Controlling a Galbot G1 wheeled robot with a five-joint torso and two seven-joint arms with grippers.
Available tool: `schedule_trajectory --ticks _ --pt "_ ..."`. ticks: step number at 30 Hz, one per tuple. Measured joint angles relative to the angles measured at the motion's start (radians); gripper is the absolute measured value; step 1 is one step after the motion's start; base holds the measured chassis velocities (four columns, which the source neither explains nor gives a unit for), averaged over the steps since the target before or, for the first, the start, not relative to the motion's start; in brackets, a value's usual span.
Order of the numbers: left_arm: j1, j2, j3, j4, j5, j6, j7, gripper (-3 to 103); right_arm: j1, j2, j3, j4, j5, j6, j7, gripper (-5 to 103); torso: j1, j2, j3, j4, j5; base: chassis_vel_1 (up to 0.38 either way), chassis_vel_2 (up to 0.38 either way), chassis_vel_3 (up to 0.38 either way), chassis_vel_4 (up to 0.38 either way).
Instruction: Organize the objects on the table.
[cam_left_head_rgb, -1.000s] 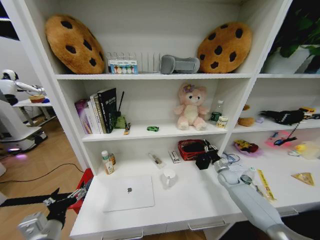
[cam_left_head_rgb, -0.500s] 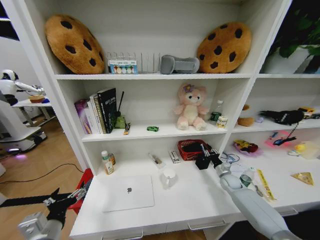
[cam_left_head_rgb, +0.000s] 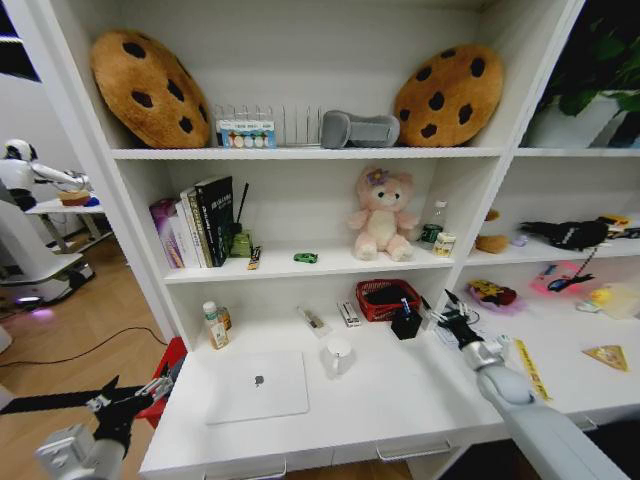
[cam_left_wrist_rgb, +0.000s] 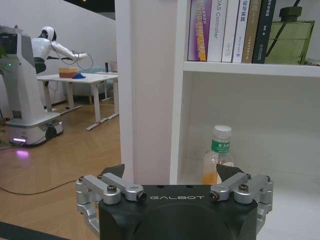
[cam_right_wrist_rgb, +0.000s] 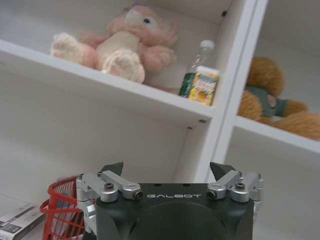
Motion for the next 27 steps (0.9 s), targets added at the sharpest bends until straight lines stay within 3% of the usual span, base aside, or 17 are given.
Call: schedule_trajectory --ticks 1,3,8,10,14,17,27 --pt "0.0 0.0 0.0 0.0 0.0 0.0 0.0 100 -0.094 0.009 0.098 0.073 0.03 -0.013 -0.009 99 0.0 0.0 0.0 0.0 -0.001 0.0 0.0 0.0 0.0" --pt "0.0 0.0 0.0 0.0 0.0 0.0 0.0 100 -0.207 0.033 0.192 0.159 0.073 -0.038 -0.016 100 0.0 0.0 0.0 0.0003 -0.001 0.0 0.0 0.0 0.0" --pt "0.0 0.0 0.0 0.0 0.0 0.0 0.0 100 -0.361 0.099 0.295 0.25 0.131 -0.094 -0.002 100 0.0 0.0 0.0 0.0001 -0.001 0.0 0.0 0.0 0.0" --pt "0.0 0.0 0.0 0.0 0.0 0.0 0.0 100 -0.427 0.138 0.34 0.269 0.166 -0.165 0.065 100 0.0 0.0 0.0 0.0 -0.0004 0.0 0.0 0.0 0.0" --pt "0.0 0.0 0.0 0.0 0.0 0.0 0.0 100 -0.473 0.15 0.377 0.276 0.242 -0.24 0.124 100 0.0 0.0 0.0 0.0 -0.0009 0.0 0.0 0.0 0.0" --pt "0.0 0.0 0.0 0.0 0.0 0.0 0.0 100 -0.467 0.144 0.378 0.254 0.266 -0.262 0.146 100 0.0 0.0 0.0 0.0 -0.0009 0.0 0.0 0.0 0.0" --pt "0.0 0.0 0.0 0.0 0.0 0.0 0.0 100 -0.232 0.107 0.277 0.087 0.329 -0.359 0.199 100 0.0 0.0 0.0 0.0006 -0.0006 0.0 0.0 0.0 0.0"
